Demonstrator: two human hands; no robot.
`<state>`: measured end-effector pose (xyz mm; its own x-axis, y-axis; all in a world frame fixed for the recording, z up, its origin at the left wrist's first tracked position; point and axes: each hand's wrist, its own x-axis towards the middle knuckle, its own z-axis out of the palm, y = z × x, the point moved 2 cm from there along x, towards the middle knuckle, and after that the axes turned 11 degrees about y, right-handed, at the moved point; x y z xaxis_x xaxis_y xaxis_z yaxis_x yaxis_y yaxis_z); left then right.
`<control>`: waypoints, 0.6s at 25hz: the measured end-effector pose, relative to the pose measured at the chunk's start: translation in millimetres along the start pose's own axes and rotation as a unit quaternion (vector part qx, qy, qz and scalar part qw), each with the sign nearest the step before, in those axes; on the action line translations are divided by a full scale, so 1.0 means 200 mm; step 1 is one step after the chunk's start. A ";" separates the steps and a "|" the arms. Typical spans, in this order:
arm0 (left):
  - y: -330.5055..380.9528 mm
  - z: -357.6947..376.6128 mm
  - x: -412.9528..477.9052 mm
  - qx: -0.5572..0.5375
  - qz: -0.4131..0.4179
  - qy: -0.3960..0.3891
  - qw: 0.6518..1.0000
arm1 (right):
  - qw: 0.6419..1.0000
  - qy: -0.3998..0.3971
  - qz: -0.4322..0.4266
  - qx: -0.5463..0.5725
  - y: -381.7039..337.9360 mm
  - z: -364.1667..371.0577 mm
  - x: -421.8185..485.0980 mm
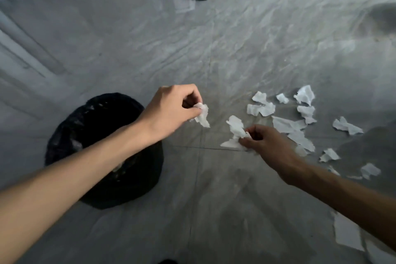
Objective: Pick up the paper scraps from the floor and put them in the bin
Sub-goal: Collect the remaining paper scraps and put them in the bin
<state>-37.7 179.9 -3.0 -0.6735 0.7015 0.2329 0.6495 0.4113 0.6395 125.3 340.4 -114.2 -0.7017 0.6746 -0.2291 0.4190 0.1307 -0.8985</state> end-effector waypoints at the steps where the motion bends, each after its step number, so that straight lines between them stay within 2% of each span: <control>1: -0.04 -0.10 -0.02 -0.008 -0.017 0.028 0.999 | 1.000 -0.020 -0.022 0.000 -0.10 0.08 0.03; 3: -0.16 -0.28 -0.07 0.006 -0.050 0.088 0.995 | 0.996 -0.061 -0.068 0.004 -0.30 0.24 0.07; 6: -0.41 -0.49 -0.18 0.099 -0.121 0.164 0.974 | 0.987 -0.107 -0.121 0.013 -0.59 0.48 0.10; 10: -0.75 -0.56 -0.39 0.218 -0.272 0.075 0.934 | 0.974 -0.140 -0.175 -0.025 -0.82 0.81 0.12; 12: -0.85 -0.57 -0.48 0.182 -0.329 0.039 0.926 | 0.971 -0.158 -0.170 -0.060 -0.86 0.98 0.12; 15: -0.88 -0.59 -0.53 0.155 -0.354 0.057 0.921 | 0.960 -0.226 -0.124 -0.112 -0.85 1.18 0.11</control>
<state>-123.2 -35.6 -53.8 -0.9879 0.1359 -0.0748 0.0916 0.9004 0.4253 -97.9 160.8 -55.1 -0.9527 0.2254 -0.2036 0.2853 0.4338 -0.8547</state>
